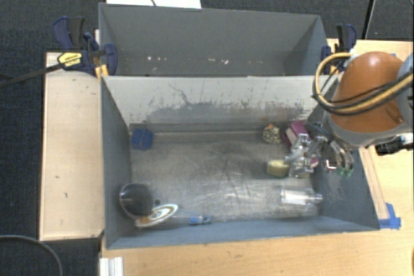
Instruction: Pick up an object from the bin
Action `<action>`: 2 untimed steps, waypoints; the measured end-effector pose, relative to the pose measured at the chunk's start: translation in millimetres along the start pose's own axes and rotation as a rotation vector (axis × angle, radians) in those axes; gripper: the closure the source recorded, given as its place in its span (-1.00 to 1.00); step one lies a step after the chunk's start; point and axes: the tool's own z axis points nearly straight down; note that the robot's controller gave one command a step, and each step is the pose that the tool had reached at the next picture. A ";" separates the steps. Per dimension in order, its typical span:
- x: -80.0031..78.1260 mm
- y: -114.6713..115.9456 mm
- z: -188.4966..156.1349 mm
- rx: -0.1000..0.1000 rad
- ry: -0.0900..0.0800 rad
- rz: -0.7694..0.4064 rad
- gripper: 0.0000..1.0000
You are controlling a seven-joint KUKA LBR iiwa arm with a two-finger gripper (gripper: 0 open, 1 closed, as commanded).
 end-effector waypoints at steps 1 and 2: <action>-3.9 1.1 -3.7 0.000 -0.011 -0.001 -1.00; -48.0 34.4 64.8 -0.002 -0.014 0.076 -1.00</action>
Offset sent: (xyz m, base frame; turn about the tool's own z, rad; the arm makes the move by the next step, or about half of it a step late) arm 0.0000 0.0000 0.0000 0.0000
